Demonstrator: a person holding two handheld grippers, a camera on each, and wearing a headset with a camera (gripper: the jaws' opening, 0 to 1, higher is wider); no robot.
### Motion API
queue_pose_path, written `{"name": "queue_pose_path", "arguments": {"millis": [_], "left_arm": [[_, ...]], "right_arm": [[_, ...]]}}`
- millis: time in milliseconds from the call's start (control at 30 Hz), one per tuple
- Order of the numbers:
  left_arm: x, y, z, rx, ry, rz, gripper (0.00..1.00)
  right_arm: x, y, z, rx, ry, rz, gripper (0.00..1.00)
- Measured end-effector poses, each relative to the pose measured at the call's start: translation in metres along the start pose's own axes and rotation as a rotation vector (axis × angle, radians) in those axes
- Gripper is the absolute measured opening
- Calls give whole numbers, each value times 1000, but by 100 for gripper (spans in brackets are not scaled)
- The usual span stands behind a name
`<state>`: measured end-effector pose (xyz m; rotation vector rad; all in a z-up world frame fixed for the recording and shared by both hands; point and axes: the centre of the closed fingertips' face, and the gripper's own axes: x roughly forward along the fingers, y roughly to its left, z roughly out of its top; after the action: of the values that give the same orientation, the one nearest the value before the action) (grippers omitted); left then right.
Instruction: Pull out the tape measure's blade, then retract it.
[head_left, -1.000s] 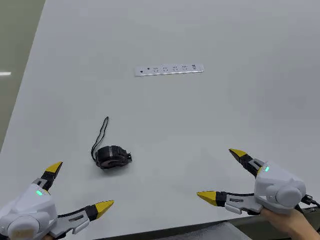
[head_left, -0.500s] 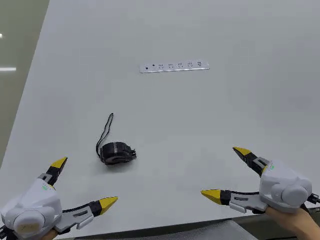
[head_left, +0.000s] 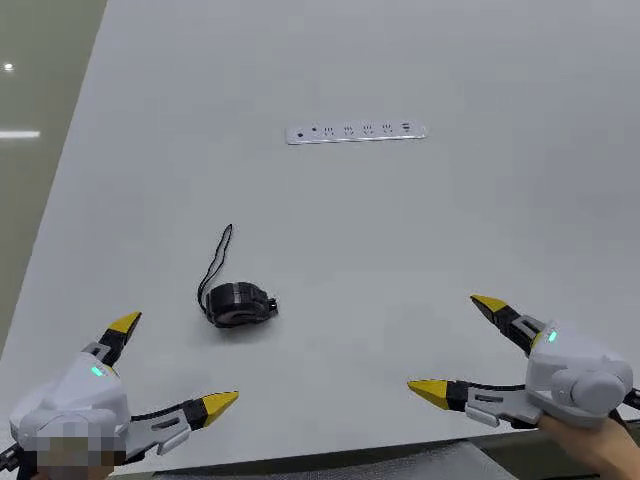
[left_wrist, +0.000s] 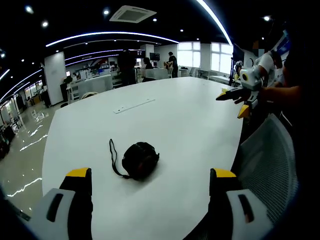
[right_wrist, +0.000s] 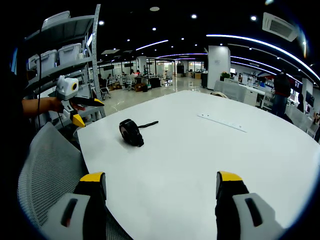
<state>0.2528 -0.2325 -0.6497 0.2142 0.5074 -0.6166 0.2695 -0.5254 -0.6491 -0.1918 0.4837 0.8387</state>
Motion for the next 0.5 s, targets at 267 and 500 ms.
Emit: {"name": "queue_pose_path", "arguments": {"millis": [267,500], "left_arm": [[5,3,-2,39,28,-28,94],[9,8,-4,74,51,-61,90]], "right_arm": [[3,0,-2,-19,20,31,90],[8,-1,-3,-50,41,61,85]]}}
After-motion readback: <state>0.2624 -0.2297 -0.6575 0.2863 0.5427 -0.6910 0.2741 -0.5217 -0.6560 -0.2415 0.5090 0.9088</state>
